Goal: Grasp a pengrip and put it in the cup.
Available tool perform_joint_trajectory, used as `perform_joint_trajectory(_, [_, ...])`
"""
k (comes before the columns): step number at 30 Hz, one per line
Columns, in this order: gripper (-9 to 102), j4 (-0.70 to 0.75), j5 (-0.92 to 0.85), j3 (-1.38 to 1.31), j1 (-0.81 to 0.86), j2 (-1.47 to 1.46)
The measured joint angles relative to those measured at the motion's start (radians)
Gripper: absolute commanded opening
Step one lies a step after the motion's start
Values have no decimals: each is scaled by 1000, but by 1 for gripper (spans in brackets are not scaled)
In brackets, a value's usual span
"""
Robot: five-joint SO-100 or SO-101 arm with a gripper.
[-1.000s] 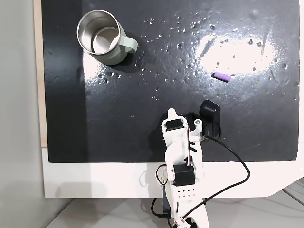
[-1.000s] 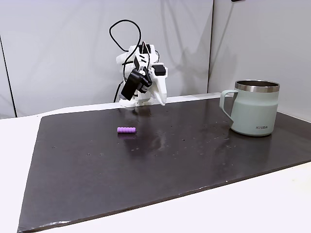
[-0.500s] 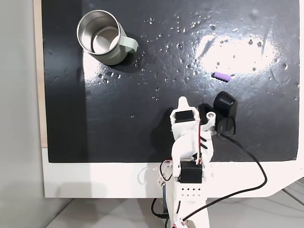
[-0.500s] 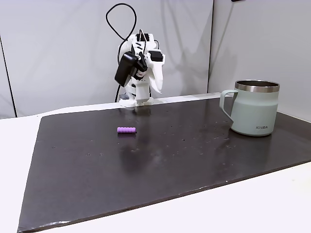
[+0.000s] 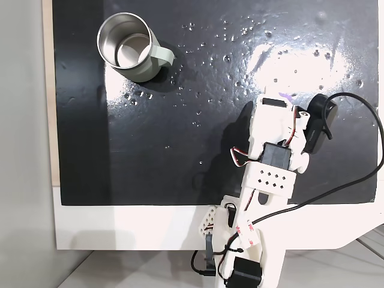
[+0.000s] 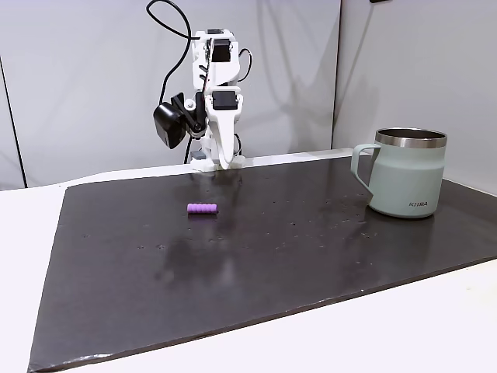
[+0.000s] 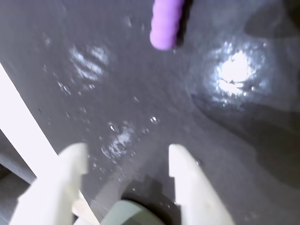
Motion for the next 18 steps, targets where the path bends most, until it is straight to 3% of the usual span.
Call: perform_joint_trajectory(18, [27, 117, -46, -327, 112, -417])
